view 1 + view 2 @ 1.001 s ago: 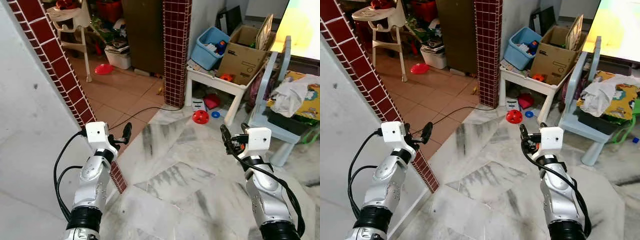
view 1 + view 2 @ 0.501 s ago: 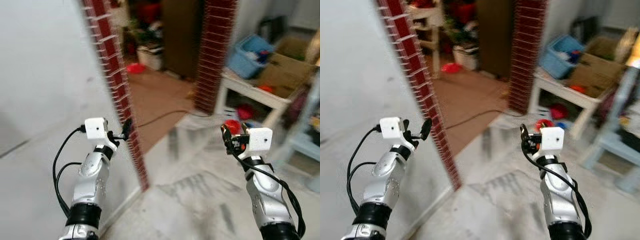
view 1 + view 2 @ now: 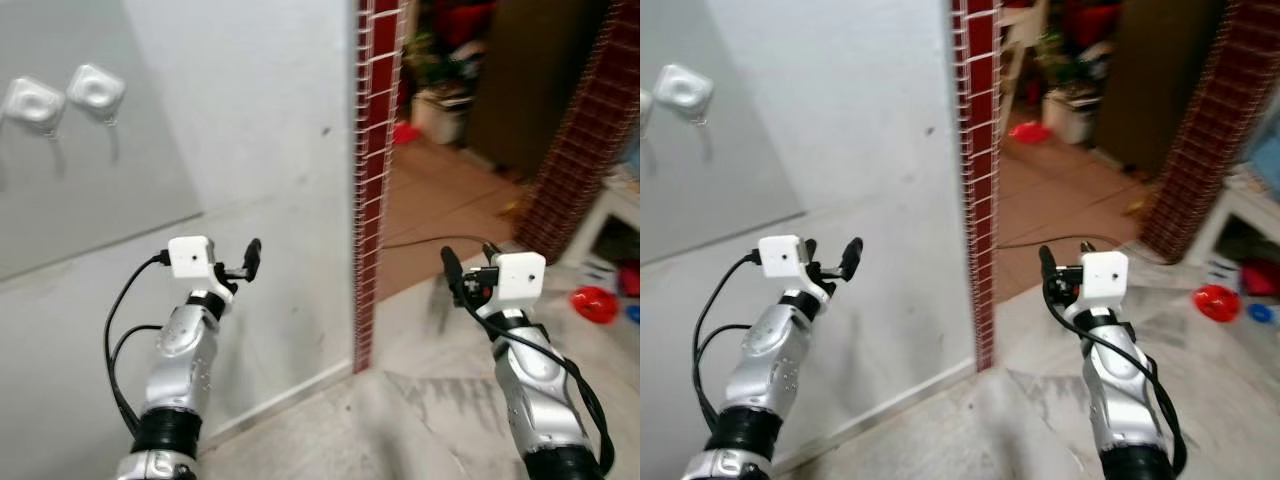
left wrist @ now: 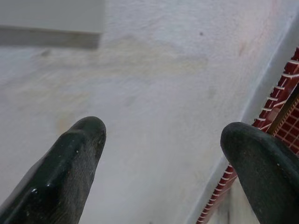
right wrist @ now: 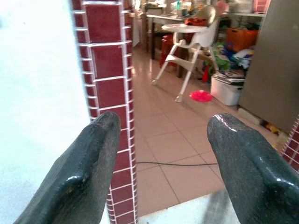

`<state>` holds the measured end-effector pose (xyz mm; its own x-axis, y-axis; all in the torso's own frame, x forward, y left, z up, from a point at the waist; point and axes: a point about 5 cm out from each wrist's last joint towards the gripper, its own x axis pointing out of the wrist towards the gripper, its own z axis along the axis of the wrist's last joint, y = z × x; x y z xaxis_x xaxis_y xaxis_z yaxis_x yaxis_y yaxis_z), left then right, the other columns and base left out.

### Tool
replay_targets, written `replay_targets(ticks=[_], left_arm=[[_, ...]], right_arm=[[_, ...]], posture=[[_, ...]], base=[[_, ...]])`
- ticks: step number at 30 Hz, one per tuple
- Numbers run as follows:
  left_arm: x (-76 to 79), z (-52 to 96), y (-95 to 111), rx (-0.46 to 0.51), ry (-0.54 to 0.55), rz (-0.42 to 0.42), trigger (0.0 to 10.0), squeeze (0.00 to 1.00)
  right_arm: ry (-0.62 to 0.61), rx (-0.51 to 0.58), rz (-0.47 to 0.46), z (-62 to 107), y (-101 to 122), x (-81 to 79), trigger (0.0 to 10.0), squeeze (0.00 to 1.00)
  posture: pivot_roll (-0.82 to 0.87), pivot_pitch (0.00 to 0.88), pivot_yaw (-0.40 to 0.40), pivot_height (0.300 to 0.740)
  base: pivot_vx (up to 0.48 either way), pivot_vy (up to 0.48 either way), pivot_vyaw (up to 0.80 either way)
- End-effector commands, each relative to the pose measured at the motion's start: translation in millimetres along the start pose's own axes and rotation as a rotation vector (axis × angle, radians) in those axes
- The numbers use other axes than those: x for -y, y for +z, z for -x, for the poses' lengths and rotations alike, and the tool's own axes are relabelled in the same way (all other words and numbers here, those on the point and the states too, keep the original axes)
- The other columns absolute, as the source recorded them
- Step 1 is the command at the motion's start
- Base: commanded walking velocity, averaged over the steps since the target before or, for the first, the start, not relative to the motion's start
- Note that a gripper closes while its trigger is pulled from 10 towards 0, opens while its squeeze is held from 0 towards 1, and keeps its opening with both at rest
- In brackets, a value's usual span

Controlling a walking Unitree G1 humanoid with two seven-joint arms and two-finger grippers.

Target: Hang keys on a hook

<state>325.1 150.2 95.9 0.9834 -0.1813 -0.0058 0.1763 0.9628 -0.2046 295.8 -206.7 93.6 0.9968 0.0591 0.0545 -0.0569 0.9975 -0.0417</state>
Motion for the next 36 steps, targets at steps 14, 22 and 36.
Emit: replay_targets(ticks=[14,22,36], left_arm=[[-9.9,1.7,3.5,0.000,0.021,-0.030,10.0,0.00],[-10.2,3.3,2.3,-0.004,0.022,-0.032,10.0,0.00],[-12.6,6.8,4.6,0.001,0.027,-0.030,10.0,0.00]], right_arm=[[0.019,0.015,-0.007,-1.5,4.5,-3.7,10.0,0.00],[0.023,0.014,-0.005,-0.6,4.6,-3.9,10.0,0.00],[0.020,0.011,-0.006,0.6,5.0,-1.5,10.0,0.00]], posture=[[-0.07,0.000,0.029,0.740],[-0.07,0.000,0.028,0.740],[-0.06,0.000,0.025,0.740]], base=[[0.000,0.000,0.80],[0.000,0.000,0.80],[0.000,0.000,0.80]])
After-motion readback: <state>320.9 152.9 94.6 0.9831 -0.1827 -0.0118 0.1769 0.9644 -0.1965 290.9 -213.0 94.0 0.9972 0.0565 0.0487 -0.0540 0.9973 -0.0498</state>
